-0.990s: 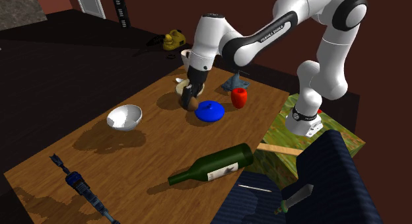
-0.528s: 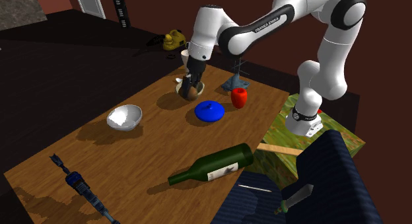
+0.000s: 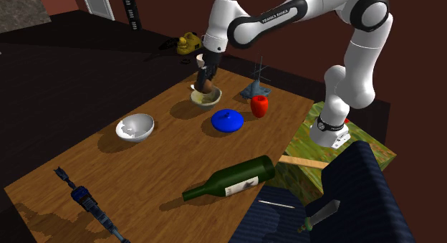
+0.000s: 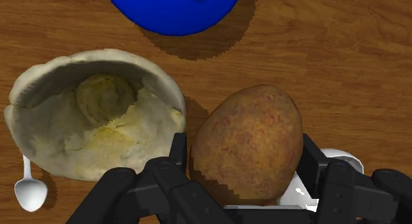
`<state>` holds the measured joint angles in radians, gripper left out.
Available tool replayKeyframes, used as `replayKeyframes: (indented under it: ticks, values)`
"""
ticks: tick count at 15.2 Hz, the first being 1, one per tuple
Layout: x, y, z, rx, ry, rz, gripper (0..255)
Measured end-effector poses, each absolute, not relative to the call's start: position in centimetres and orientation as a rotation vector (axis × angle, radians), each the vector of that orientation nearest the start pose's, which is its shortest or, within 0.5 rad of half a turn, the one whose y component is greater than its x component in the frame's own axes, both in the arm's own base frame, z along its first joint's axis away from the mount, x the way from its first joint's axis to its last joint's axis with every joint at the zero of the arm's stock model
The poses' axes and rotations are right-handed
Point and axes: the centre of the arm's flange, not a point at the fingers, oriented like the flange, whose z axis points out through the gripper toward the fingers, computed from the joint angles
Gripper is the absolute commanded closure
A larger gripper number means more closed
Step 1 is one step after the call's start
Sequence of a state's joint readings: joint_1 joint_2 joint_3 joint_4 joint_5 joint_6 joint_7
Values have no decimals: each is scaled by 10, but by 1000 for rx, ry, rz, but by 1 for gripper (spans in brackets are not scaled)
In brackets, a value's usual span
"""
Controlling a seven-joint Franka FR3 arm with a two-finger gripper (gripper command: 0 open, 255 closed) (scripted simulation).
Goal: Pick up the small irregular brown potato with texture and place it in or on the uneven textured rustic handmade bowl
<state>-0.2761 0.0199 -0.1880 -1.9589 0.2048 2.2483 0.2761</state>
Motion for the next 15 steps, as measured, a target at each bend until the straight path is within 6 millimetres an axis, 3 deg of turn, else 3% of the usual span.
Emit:
replayKeyframes:
  ticks: [8,10,15]
  values:
    - [491,-356,495,-2704,1218,-425,255]
    - [486,-366,487,-2705,1217,-424,255]
    - [486,-369,460,-2705,1216,-424,255]
